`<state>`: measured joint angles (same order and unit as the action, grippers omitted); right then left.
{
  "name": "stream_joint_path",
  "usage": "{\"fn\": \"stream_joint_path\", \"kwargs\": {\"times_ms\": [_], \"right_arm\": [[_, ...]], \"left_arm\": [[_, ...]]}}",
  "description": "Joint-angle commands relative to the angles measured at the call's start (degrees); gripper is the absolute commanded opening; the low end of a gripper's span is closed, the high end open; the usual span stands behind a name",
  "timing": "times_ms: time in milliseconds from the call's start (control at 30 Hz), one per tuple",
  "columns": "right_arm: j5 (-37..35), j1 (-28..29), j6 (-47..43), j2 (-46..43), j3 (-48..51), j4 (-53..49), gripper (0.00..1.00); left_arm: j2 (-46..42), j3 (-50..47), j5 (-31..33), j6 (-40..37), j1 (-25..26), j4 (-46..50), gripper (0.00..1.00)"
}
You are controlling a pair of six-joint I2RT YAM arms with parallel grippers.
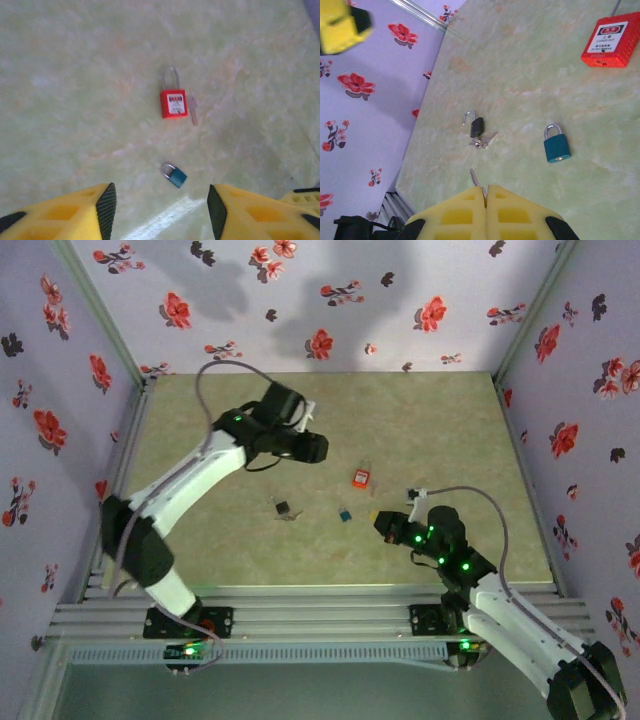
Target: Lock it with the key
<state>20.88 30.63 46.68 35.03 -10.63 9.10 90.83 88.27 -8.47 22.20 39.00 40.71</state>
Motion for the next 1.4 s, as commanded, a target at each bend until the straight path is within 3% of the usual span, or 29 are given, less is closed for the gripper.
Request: {"fn": "stream_joint_path", "kwargs": {"times_ms": [0, 67, 100, 500, 700, 967, 1367], "right_arm": [[-1.4, 0.0, -2.2, 1.0, 0.0, 2.2, 0.0], [-2.0, 0.4, -3.0, 1.8, -0.3, 2.0, 0.0], [-2.4, 0.7, -3.5, 2.2, -0.4, 1.8, 0.0], [-10.2, 6.0, -9.0, 8.7, -2.3, -0.4, 0.0], [-12.7, 7.2, -10.6, 13.0, -3.4, -0.7, 0.0], [-16.3, 7.4, -11.3, 17.8, -4.3, -1.1, 0.0], [-23.6, 7.4, -11.4, 22.2, -10.6, -11.0, 0.0]], "left_arm": [[-6.6, -7.1, 3.4, 0.1, -2.2, -8.8, 0.7], [-11.3, -11.1, 6.3, 0.2, -3.2, -12.4, 0.96], [-13.6, -13.2, 8.4, -0.1, -3.4, -14.2, 1.0], [-30.5, -35.5, 27.7, -8.6, -6.7, -29.9, 1.0], [-34.1, -41.5, 34.0, -12.8, -6.8, -36.1, 1.0], [-34.6, -42.6, 34.9, -14.0, -7.9, -37.9, 1.0], [-35.7, -45.4, 32.3, -14.9, -7.9, -41.5, 1.0]]}}
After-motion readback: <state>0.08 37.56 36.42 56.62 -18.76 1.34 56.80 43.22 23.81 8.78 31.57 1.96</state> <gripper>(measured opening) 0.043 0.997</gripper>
